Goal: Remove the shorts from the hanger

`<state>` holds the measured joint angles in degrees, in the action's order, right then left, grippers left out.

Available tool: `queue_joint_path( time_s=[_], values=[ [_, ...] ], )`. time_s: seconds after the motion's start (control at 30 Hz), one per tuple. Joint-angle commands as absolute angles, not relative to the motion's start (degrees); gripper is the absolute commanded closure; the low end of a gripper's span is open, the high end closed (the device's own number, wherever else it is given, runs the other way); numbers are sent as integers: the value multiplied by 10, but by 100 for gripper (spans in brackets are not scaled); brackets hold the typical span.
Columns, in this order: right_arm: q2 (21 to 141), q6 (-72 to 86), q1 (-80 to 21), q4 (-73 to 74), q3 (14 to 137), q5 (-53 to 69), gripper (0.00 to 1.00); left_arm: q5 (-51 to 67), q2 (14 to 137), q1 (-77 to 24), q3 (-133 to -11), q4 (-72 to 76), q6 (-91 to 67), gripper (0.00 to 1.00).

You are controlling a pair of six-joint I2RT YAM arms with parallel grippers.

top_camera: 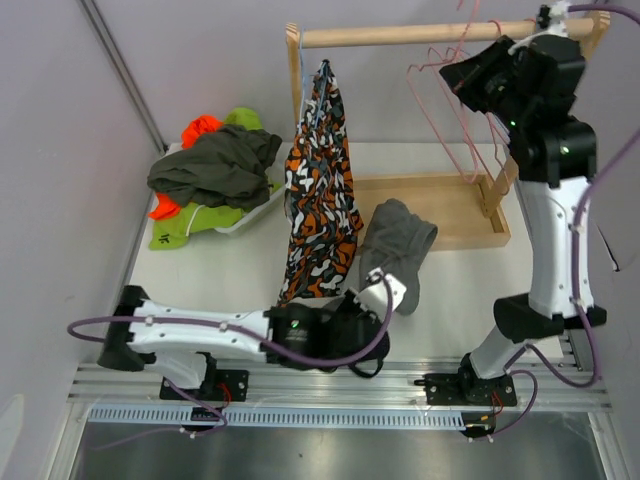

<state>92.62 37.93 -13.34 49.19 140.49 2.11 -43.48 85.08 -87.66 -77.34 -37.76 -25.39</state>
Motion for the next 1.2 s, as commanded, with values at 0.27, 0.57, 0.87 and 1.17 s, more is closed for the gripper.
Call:
queue_joint_path(
  time_s=[0.27,0.57,0.87,1.17],
  values=[
    [915,408,-126,371,1223,55,100,-595,750,-1011,-896,-841,-595,100],
    [753,413,-126,294,952,68,89,-608,607,-833,-895,-623,-247,100],
    [659,386,-125,324,814,48,1,-392,621,-485,-1006,-432,-2,100],
    [582,399,-125,293,665,70,1,-241,863,-235,-1423,-413,28,100]
  ],
)
